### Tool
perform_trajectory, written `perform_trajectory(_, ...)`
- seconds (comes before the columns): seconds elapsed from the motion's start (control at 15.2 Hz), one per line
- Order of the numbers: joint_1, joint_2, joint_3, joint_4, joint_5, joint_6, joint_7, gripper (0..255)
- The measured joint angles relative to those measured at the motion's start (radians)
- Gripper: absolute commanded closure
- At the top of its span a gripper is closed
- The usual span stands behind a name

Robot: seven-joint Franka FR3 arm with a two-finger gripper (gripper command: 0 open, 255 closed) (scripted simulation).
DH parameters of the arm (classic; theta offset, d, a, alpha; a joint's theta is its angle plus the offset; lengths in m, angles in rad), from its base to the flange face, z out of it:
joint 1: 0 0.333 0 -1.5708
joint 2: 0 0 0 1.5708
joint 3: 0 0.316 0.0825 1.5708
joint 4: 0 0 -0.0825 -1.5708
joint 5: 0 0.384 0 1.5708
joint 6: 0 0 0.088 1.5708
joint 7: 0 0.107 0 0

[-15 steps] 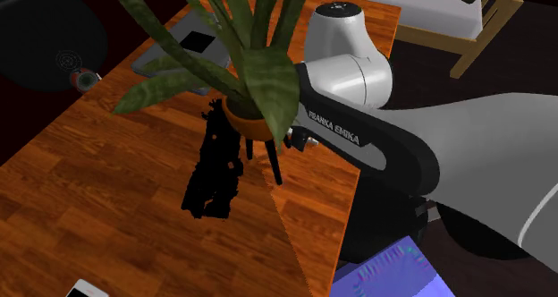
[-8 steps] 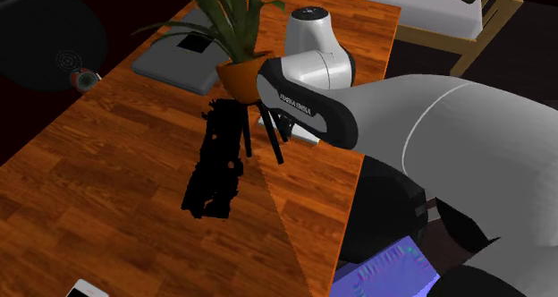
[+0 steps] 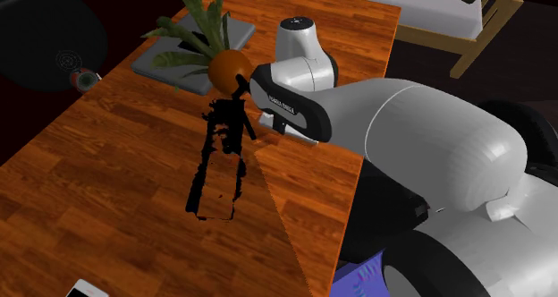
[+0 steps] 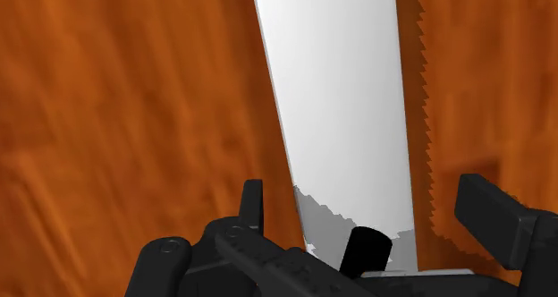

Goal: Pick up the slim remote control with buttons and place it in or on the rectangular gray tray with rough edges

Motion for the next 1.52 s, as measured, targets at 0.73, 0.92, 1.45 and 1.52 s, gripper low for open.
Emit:
perform_trajectory(0.73, 0.0, 0.021, 0.001, -0.015, 0.002, 0.037, -0.001, 255)
perform_trajectory(0.92, 0.0, 0.021, 0.001, -0.015, 0.002, 0.037, -0.001, 255)
perform_trajectory(1.45, 0.001, 0.011, 0.001, -0.015, 0.001, 0.027, -0.001, 255)
perform_trajectory(1.52, 0.0, 0.007, 0.0, -0.01, 0.001, 0.017, -0.001, 255)
